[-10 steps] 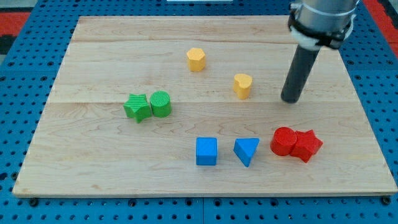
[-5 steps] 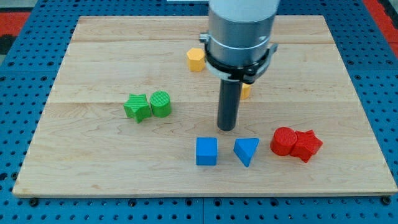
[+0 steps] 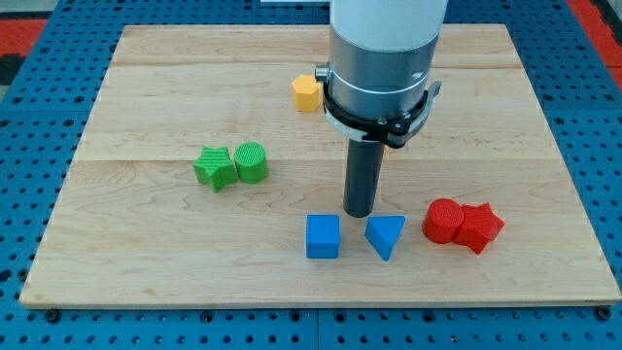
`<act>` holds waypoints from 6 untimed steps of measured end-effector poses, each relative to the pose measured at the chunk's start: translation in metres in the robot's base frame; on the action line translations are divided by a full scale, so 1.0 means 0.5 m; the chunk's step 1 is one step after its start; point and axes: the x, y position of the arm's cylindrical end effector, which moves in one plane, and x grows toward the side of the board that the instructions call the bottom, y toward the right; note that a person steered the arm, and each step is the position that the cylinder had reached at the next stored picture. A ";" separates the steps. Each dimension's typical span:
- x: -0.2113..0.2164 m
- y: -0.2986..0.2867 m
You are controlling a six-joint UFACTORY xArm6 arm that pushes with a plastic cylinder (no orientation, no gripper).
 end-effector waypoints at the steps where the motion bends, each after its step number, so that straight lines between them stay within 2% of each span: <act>1: 0.000 0.002; 3: 0.000 0.048; 5: -0.086 0.256; 6: -0.086 0.415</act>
